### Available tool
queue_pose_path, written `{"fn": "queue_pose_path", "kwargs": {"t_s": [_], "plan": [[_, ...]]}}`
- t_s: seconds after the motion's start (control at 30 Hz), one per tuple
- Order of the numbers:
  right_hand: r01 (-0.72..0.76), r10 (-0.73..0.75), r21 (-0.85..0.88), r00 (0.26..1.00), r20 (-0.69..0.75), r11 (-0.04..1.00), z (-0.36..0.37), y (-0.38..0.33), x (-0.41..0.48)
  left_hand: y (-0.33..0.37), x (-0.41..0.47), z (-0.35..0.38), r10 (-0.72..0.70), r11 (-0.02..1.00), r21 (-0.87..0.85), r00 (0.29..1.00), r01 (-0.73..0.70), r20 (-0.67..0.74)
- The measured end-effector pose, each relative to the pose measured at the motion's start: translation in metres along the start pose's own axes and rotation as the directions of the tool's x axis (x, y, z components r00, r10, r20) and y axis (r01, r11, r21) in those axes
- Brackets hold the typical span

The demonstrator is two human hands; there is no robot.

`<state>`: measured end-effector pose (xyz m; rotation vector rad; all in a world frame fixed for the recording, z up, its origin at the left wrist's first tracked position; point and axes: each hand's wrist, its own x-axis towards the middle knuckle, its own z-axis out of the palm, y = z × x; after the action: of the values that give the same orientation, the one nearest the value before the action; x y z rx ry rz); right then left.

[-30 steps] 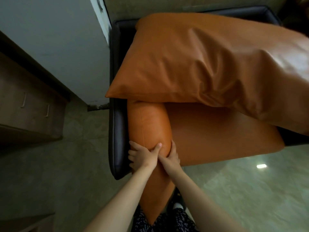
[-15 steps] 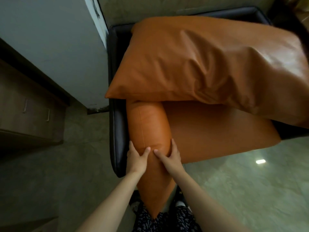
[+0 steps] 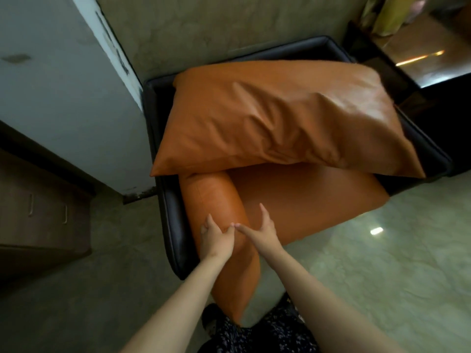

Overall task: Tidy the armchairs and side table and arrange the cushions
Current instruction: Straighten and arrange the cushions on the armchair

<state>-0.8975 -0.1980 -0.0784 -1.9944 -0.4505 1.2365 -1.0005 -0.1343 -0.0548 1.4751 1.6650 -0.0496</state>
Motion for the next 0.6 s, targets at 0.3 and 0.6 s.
{"fn": "queue_pose_path", "kwargs": {"t_s": [0.3,0.6], "plan": [[0.114,-0.121,-0.066,0.986,-0.118,0.991,-0.109,-0.044,0.008,0.107,-0.031,0.012,0.174,0.984,-0.047,0.985,-0.174,-0.001],[0.203,-0.243,-0.17,0.931,-0.272,0.964,-0.244,-0.062,0.03,0.2,-0.042,0.088,0.374,0.923,0.123,0.926,-0.366,-0.05]]}}
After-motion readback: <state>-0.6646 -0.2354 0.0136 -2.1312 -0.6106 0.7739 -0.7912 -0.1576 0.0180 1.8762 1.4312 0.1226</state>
